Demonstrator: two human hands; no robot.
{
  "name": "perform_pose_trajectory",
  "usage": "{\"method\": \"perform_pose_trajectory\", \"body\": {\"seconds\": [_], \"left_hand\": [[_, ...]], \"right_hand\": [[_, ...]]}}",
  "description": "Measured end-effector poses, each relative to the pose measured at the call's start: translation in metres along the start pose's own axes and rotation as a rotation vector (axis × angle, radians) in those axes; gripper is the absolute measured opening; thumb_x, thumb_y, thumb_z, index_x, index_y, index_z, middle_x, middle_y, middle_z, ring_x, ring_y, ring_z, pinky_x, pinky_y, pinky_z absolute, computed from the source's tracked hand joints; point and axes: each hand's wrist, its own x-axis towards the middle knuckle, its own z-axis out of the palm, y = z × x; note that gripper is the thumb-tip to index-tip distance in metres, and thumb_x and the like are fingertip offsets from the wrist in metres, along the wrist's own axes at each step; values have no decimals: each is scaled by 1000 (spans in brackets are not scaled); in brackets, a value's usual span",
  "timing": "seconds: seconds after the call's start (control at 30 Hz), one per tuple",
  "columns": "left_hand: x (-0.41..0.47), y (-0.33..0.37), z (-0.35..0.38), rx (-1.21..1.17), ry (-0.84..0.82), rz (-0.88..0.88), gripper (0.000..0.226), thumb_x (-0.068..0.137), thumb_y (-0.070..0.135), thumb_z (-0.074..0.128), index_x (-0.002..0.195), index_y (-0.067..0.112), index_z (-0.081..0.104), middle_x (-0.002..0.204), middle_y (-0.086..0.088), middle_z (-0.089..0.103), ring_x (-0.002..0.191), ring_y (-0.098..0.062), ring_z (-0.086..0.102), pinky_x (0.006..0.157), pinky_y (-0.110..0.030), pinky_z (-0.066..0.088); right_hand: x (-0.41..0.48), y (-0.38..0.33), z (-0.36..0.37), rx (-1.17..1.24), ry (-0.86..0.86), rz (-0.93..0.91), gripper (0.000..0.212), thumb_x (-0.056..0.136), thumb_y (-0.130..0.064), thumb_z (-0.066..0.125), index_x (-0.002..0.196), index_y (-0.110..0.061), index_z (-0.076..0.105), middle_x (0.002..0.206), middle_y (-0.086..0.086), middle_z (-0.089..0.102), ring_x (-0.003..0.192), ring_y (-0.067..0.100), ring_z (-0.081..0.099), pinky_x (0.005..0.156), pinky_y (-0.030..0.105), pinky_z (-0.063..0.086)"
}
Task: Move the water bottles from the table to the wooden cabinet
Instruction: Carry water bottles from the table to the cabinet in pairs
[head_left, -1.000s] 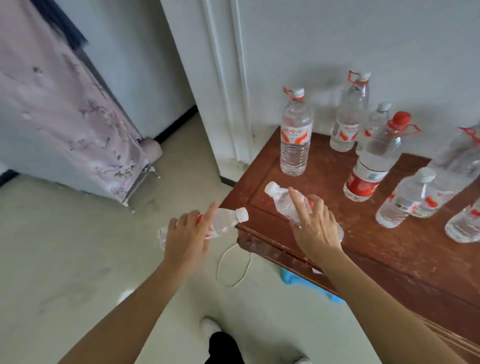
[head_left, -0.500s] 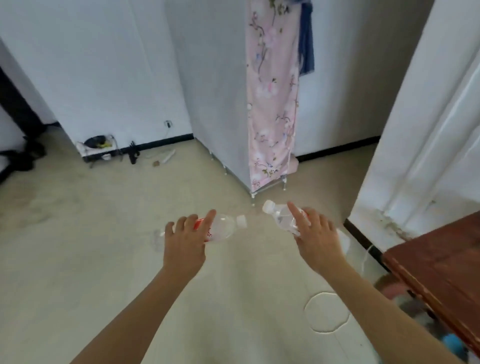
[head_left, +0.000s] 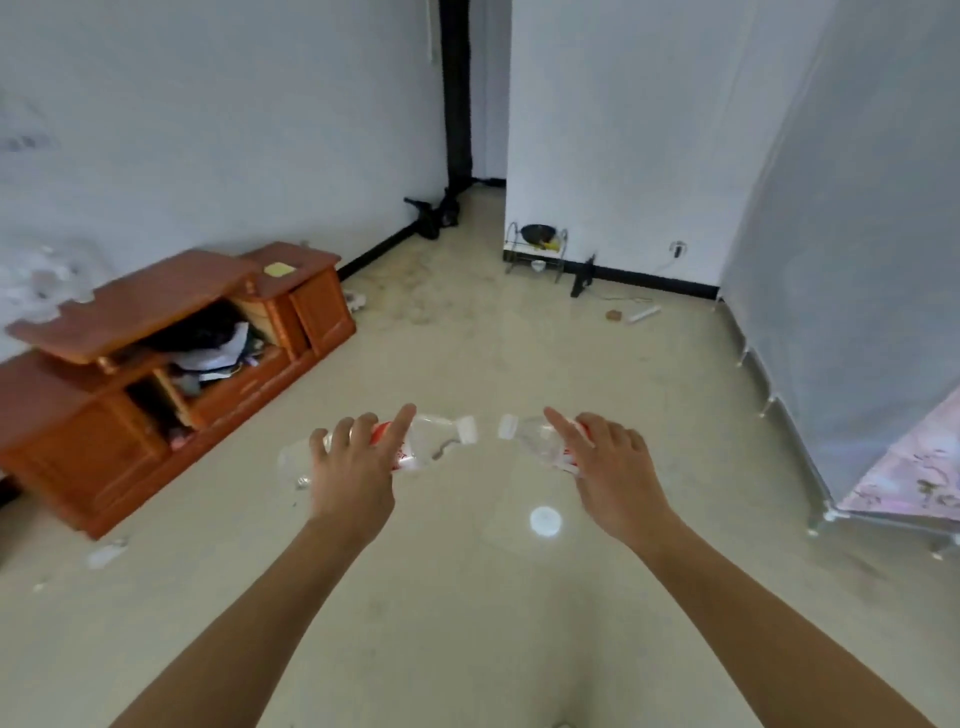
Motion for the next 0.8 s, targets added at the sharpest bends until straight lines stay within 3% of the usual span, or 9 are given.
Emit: {"method": "perform_pose_trajectory", "body": {"seconds": [0.2, 0.3, 0.5, 0.6, 0.7, 0.8], "left_hand": [[36, -129, 41, 75, -88, -236, 105, 60, 12, 88, 147, 34, 33, 121, -7, 61, 112, -33, 58, 95, -57, 43], [82, -191, 64, 128, -101, -331, 103, 66, 13, 85, 150, 35, 29, 127, -6, 59, 118, -32, 55, 100, -56, 41], [190, -310, 79, 203, -119, -487, 99, 68, 15, 85, 150, 34, 32, 127, -5, 59, 118, -31, 55, 99, -55, 41], [222, -368, 83, 240, -134, -566, 97, 74, 15, 80, 152, 37, 26, 133, -3, 55, 123, -29, 51, 104, -54, 37], [234, -429, 96, 228, -149, -641, 102, 66, 10, 83, 149, 35, 29, 126, -5, 59, 116, -30, 54, 98, -54, 40], [241, -492, 116, 203, -185, -721, 101, 64, 11, 85, 149, 34, 35, 125, -5, 60, 116, -30, 54, 96, -55, 41]], "right_hand": [[153, -99, 67, 36, -61, -232, 114, 59, -4, 83, 156, -30, 28, 119, 3, 58, 96, 30, 61, 85, 48, 51], [242, -147, 106, 26, -50, -328, 115, 60, -2, 82, 156, -32, 26, 118, 4, 57, 98, 31, 60, 94, 58, 48], [422, -244, 146, 3, -93, -496, 124, 49, 3, 85, 155, -32, 30, 121, 8, 57, 105, 35, 59, 99, 72, 41], [498, -301, 151, 17, -106, -573, 120, 56, 1, 86, 157, -30, 31, 126, 10, 57, 112, 38, 57, 99, 73, 40], [557, -367, 160, 59, -126, -648, 120, 64, 0, 83, 158, -31, 15, 129, 9, 55, 118, 36, 55, 102, 70, 39], [607, -429, 178, 61, -113, -723, 125, 58, 0, 87, 157, -30, 18, 126, 8, 56, 114, 35, 57, 100, 68, 42]]}}
